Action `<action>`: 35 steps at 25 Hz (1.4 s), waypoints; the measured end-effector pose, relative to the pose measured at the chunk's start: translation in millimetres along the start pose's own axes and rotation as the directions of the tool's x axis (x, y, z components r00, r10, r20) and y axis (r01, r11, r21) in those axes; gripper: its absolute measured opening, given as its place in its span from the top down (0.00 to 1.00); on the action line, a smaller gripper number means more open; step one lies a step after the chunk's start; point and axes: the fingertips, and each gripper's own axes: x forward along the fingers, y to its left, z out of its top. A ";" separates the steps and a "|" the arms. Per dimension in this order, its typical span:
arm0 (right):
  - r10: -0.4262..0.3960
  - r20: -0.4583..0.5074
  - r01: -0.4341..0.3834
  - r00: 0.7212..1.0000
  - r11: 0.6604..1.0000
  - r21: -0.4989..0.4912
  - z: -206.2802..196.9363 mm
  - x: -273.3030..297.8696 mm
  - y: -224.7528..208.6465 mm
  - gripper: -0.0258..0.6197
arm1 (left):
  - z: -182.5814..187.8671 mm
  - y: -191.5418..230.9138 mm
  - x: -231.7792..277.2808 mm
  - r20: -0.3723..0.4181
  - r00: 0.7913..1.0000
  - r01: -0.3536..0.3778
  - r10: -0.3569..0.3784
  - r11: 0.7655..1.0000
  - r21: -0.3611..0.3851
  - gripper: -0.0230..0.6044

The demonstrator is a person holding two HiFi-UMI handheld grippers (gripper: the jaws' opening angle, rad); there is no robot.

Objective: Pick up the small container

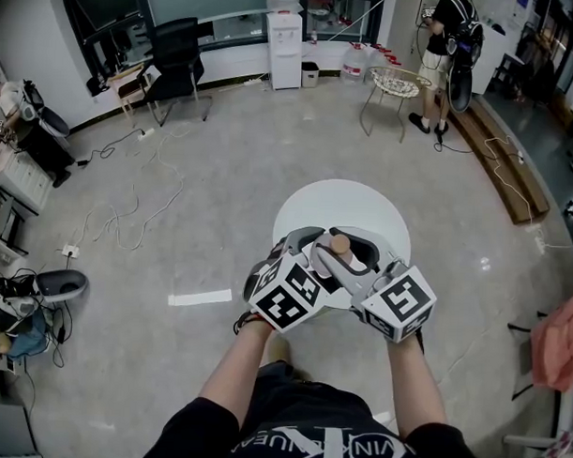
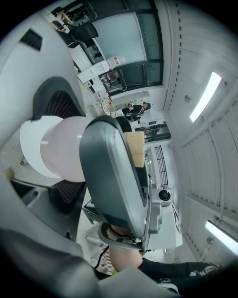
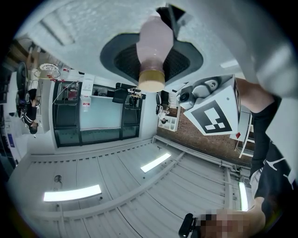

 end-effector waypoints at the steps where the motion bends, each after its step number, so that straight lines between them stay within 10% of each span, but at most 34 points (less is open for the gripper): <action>1: 0.000 0.000 0.000 1.000 1.000 -0.004 0.6 -1.3 1.4 0.75 | 0.3 -1.5 -1.2 0.001 1.000 -0.002 0.002 1.000 0.001 0.38; 35: 0.010 0.018 -0.009 1.000 1.000 -0.020 13.4 -19.4 29.7 0.75 | 3.3 -24.3 -26.6 -0.005 0.999 -0.033 0.033 0.999 0.007 0.38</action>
